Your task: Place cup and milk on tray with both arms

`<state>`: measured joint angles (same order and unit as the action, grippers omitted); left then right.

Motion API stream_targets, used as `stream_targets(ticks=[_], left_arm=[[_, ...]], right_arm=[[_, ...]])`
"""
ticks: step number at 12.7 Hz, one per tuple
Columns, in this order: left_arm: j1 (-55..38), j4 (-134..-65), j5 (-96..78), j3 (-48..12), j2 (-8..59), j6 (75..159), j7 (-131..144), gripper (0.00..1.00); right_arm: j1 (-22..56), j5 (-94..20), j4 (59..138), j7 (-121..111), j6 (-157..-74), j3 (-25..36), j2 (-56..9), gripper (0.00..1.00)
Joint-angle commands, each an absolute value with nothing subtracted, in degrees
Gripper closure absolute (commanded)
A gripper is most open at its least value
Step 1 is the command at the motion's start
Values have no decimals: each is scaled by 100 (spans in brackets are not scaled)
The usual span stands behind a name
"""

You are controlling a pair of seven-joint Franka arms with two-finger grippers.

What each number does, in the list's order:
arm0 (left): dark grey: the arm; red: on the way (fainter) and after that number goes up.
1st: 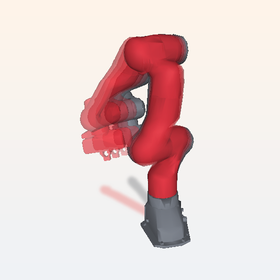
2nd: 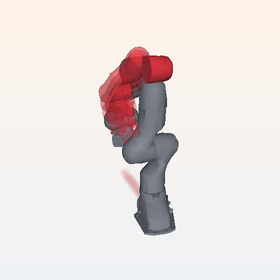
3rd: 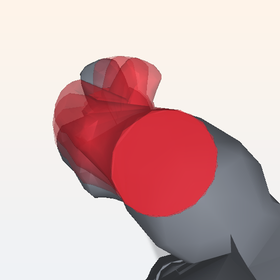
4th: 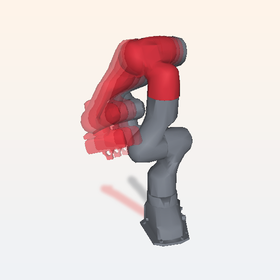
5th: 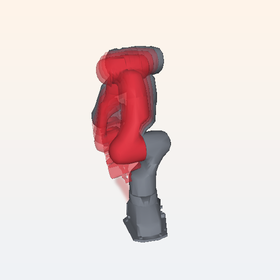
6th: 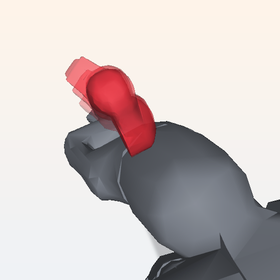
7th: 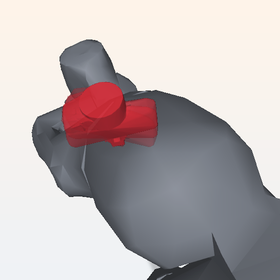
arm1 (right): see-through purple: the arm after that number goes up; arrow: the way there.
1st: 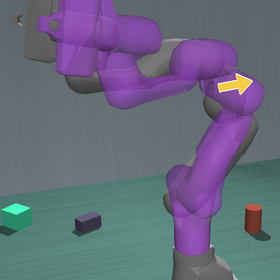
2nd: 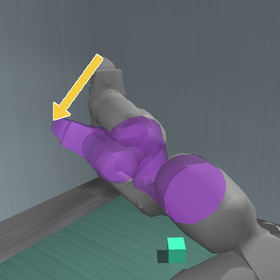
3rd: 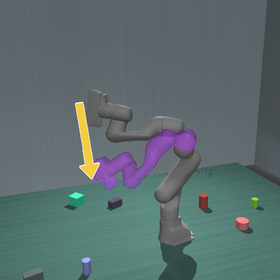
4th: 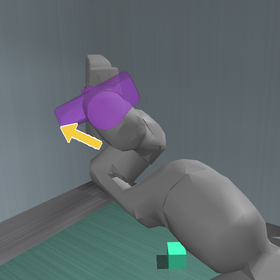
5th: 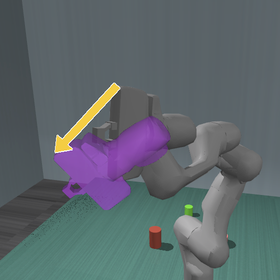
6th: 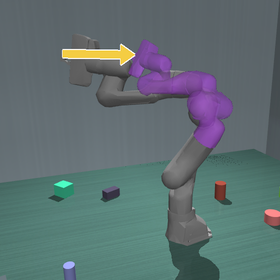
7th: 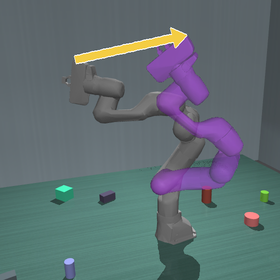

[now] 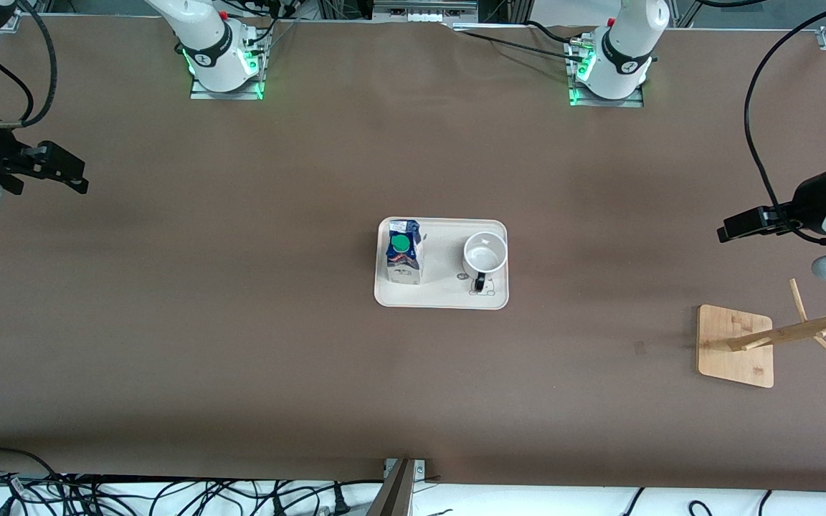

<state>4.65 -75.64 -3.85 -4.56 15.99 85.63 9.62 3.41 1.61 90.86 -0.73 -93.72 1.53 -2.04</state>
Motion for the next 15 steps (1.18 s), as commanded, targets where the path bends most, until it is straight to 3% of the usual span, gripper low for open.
stream_targets(ticks=[1,7,10,13,15], left_arm=[[518,-7488,-298,-510,1337,8175,940,0],[554,-7401,-228,-510,1283,7954,879,0],[239,-7865,-176,-185,1020,8367,835,0],[-823,-7866,-193,981,984,8569,241,0],[-835,-7953,-193,1020,967,8867,52,0]], right_arm=[[396,272,8991,-35,-9325,149,-220,0],[378,220,8991,9,-9334,167,-220,0],[378,220,8991,-9,-9343,167,-220,0],[387,220,8991,-9,-9308,158,-220,0],[396,220,8991,-9,-9290,158,-220,0]])
